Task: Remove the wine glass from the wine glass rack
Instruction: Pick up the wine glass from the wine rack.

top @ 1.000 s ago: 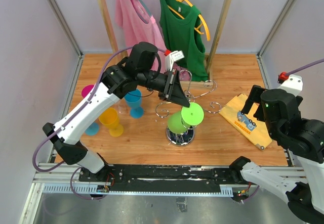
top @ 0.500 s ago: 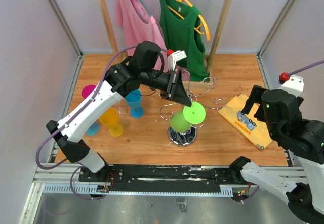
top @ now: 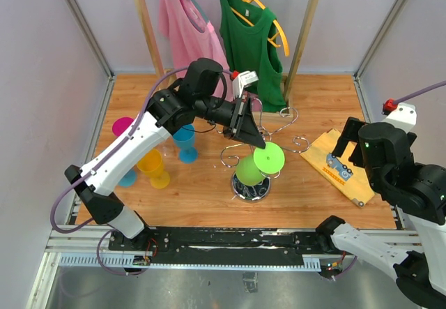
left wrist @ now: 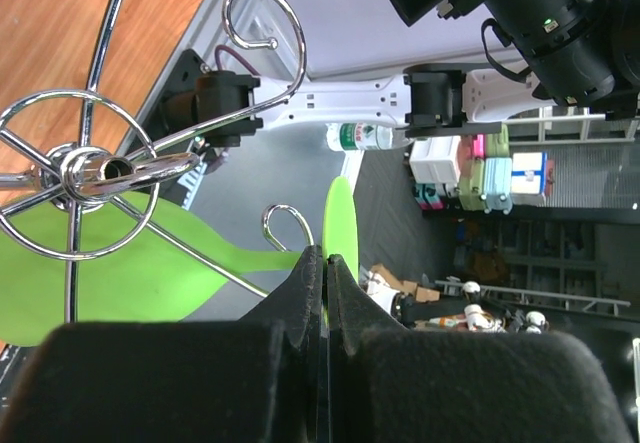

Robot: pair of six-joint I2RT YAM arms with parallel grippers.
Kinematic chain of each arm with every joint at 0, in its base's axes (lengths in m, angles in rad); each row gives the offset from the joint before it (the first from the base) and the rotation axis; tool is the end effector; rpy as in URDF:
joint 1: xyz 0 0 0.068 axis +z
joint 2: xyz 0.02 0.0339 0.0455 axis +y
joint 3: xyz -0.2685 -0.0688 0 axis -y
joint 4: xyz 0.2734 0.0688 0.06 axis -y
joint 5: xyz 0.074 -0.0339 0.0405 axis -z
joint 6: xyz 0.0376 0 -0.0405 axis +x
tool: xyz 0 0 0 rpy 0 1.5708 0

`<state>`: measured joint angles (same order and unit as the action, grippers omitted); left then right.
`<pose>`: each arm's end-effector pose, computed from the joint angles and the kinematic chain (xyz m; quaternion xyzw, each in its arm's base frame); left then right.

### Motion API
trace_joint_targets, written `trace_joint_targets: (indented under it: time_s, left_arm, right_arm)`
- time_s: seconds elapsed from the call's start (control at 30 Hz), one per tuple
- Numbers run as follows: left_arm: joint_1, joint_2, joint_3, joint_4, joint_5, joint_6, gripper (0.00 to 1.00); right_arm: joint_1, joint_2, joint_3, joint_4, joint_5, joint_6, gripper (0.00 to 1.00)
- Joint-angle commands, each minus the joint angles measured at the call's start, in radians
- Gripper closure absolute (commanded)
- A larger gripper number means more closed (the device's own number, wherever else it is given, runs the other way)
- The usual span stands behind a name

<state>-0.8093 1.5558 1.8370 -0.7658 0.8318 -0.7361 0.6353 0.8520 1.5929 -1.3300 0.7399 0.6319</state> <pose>0.2213 -0.2724 0.4692 0.2373 0.7750 -0.5777 0.0970 0.0867 0.0324 0.4878 0.1690 0.8226 0.0032 0.5430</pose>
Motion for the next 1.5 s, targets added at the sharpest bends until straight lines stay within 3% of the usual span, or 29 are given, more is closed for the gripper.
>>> trace_joint_targets:
  time_s: [0.0, 0.37, 1.47]
  left_arm:
    - [-0.001, -0.009, -0.017, 0.097, 0.060, -0.033, 1.00]
    - [0.002, 0.009, -0.037, 0.183, 0.158, -0.113, 1.00]
    - [0.002, 0.120, -0.003, 0.277, 0.238, -0.193, 1.00]
  right_arm:
    - [-0.029, 0.010, 0.009, -0.015, 0.007, 0.012, 0.01]
    - [-0.028, 0.007, 0.012, -0.032, 0.013, 0.018, 0.01]
    - [-0.029, -0.013, 0.021, -0.064, 0.028, 0.038, 0.01]
